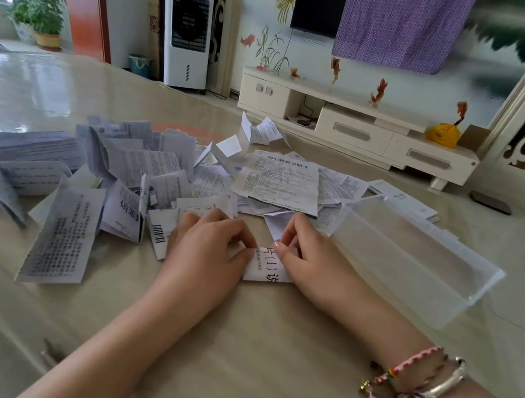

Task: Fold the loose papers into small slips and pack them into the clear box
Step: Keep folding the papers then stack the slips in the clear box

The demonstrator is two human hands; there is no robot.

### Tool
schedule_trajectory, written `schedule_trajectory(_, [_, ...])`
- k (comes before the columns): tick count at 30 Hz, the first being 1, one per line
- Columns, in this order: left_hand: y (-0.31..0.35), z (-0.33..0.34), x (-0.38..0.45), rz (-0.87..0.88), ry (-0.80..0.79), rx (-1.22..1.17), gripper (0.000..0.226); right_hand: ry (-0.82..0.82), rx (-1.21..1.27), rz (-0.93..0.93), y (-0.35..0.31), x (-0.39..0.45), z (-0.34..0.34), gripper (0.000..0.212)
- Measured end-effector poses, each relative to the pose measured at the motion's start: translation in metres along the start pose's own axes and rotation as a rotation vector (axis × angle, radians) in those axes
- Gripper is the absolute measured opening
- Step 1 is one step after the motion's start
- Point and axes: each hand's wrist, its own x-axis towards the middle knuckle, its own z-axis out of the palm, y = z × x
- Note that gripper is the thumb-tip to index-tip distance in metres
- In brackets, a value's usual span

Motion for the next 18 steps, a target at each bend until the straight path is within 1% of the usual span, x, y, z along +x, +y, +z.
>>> schedule_trajectory(4, [-0.001,0.000,-0.001,0.028,0.009,0.066,0.006,0.056,-0.093,-0.020,0.001,0.000,0.007,0.015])
schedule_trajectory(10, [0.003,0.000,-0.006,0.097,0.043,0.160,0.009,0.044,-0.150,0.010,0.000,-0.001,0.008,0.013])
schedule_trajectory(14, [0.004,0.001,-0.011,0.192,0.066,0.231,0.011,0.064,-0.215,0.018,-0.002,-0.004,0.010,0.018])
schedule_trajectory(16, [0.002,0.003,-0.013,0.253,0.089,0.300,0.011,0.112,-0.270,-0.007,-0.003,-0.006,0.010,0.022])
schedule_trajectory(18, [0.002,0.004,-0.013,0.268,0.093,0.352,0.014,0.213,-0.373,-0.112,-0.003,-0.010,0.011,0.025])
